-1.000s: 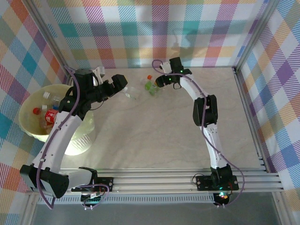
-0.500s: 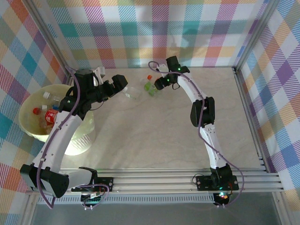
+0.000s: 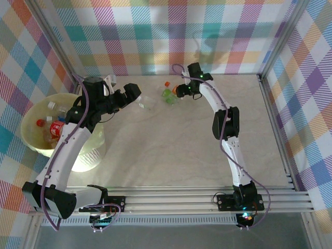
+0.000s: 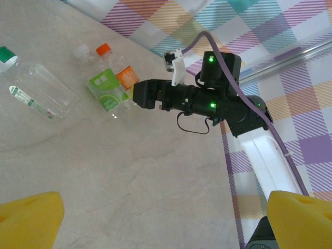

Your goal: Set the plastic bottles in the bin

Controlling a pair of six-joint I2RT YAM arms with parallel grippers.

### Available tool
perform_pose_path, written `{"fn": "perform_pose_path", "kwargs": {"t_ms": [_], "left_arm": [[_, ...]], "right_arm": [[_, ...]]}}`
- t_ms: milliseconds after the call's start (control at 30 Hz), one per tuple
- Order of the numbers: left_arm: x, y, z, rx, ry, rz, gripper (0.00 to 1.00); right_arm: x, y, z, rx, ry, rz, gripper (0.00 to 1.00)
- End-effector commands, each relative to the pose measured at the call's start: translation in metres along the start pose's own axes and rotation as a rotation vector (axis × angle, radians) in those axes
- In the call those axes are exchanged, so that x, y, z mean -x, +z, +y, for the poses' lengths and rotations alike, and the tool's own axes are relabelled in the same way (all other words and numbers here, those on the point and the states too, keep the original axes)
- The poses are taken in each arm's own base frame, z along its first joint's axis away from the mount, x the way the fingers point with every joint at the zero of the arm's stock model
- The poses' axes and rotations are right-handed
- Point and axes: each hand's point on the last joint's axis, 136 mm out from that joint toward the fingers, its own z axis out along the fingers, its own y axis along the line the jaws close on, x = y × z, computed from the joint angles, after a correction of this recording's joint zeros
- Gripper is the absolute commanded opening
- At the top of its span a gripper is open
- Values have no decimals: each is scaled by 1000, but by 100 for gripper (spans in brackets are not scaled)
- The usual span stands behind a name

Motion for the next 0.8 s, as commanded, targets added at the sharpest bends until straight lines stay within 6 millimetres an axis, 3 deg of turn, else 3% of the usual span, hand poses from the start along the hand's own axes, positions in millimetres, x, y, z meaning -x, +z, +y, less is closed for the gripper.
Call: {"fn": "perform_pose_path", "kwargs": {"t_ms": [0, 333, 500, 633, 767], "left_arm": [[-8, 2, 1, 7, 25, 19, 100], [-9, 2, 3, 12, 22, 22, 100], [-10, 2, 4, 15, 19, 23, 100], [-13, 3, 7, 19, 15, 29, 100], [-16, 2, 7, 12, 11, 33, 100]], "right_arm": [[-20, 12, 14, 74, 36, 65, 79], [-32, 26, 17, 102, 38, 96, 77], [-31, 24, 18, 106, 36, 92, 64], [-23, 11, 21, 116, 43, 55, 54], [-18, -13, 25, 113, 55, -18, 50]]}}
